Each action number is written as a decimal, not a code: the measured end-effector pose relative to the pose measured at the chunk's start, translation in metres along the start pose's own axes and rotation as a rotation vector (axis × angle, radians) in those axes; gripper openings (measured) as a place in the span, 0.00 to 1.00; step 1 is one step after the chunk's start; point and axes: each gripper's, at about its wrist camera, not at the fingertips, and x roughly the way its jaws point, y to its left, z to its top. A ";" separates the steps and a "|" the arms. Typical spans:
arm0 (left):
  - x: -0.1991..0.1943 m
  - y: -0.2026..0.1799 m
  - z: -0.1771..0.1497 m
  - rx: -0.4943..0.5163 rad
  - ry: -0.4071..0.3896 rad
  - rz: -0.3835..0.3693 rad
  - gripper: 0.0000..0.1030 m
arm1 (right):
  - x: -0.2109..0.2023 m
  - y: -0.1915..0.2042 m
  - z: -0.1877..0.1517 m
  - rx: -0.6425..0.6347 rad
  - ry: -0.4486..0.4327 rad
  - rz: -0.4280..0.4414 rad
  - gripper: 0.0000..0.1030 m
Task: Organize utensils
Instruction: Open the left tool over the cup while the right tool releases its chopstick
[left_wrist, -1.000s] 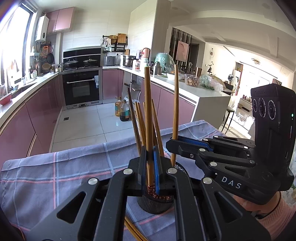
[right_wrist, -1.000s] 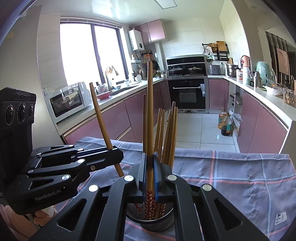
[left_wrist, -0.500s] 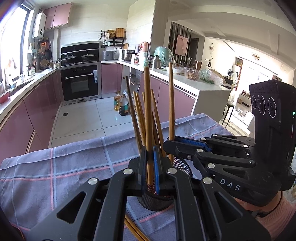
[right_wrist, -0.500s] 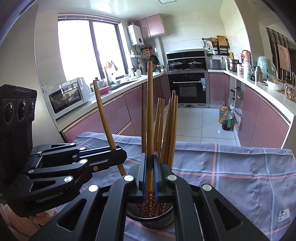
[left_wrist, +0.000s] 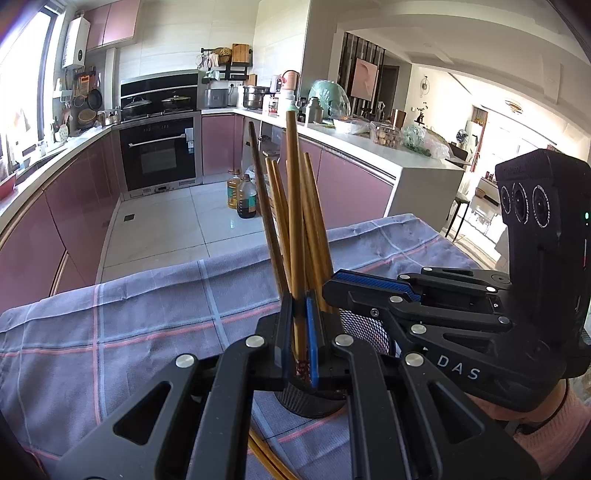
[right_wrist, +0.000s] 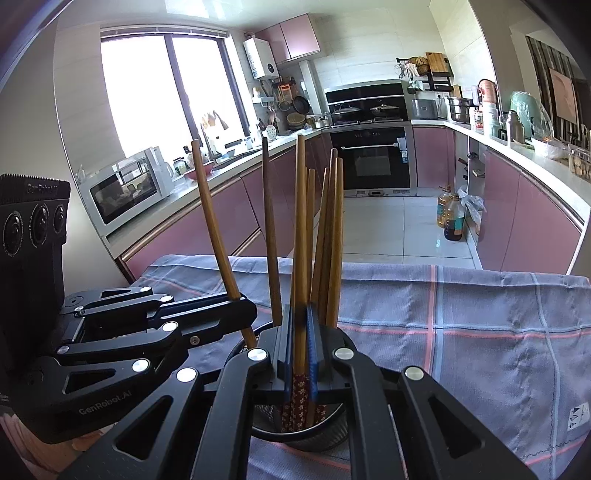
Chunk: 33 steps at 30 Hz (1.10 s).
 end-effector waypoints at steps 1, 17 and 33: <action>0.000 0.001 -0.001 -0.003 0.000 0.002 0.08 | 0.000 0.000 -0.001 0.003 0.001 0.000 0.07; -0.026 0.011 -0.021 -0.045 -0.054 0.022 0.33 | -0.032 0.014 -0.009 -0.040 -0.048 0.022 0.25; -0.064 0.041 -0.109 -0.101 -0.006 0.204 0.84 | -0.022 0.047 -0.078 -0.084 0.118 0.101 0.50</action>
